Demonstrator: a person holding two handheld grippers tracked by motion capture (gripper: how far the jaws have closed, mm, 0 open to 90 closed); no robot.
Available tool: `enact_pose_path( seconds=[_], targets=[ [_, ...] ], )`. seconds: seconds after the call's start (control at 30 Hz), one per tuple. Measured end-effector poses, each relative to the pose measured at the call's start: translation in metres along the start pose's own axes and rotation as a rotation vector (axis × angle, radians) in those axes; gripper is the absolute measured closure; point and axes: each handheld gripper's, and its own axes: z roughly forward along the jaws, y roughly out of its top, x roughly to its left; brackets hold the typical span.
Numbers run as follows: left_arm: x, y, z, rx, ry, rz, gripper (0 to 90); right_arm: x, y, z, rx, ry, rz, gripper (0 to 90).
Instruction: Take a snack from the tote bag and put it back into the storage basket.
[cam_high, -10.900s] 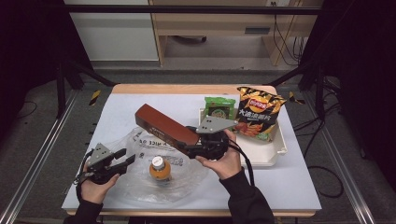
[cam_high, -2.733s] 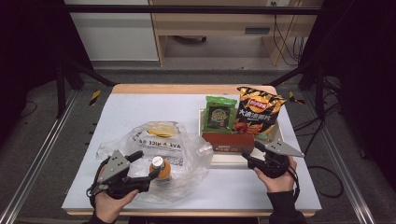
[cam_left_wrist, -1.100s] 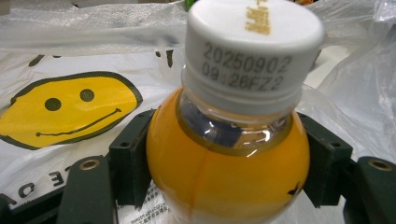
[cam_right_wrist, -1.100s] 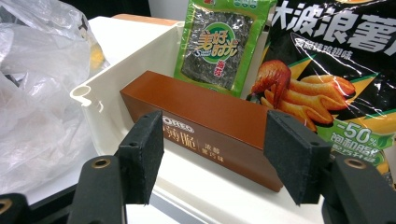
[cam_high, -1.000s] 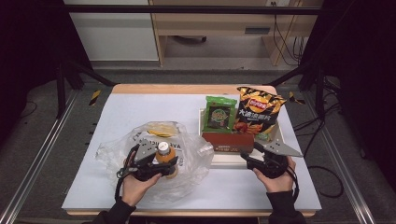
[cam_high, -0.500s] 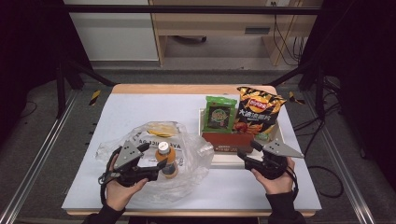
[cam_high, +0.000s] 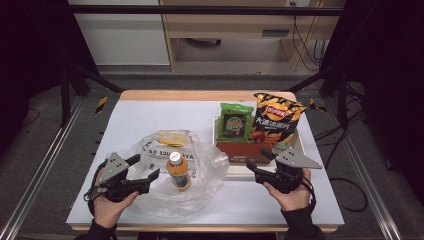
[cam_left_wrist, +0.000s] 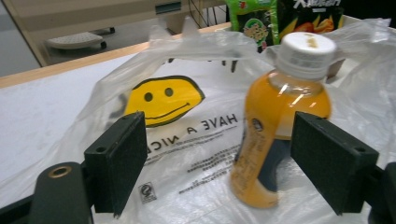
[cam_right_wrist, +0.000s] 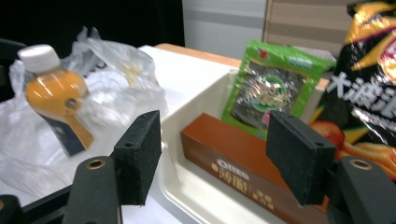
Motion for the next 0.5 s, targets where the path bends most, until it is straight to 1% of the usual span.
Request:
enact_pose_path(
  seconds=[0.17,0.23,0.37,0.5],
  targets=[
    [0.01,-0.005,0.003,0.007,0.019,-0.014,19.3,0.011,0.013,-0.001,-0.037,0.042,-0.001,35.6],
    [0.014,-0.007,0.005,0.017,0.027,-0.021,19.9,0.017,0.019,0.0,-0.053,0.065,-0.011,35.5],
    [0.023,-0.012,0.007,0.034,0.048,-0.029,20.4,0.032,0.03,0.006,-0.074,0.109,-0.029,35.3],
    [0.032,-0.016,0.004,0.036,0.066,-0.052,20.6,0.05,0.04,0.016,-0.088,0.156,-0.051,34.9]
  ],
)
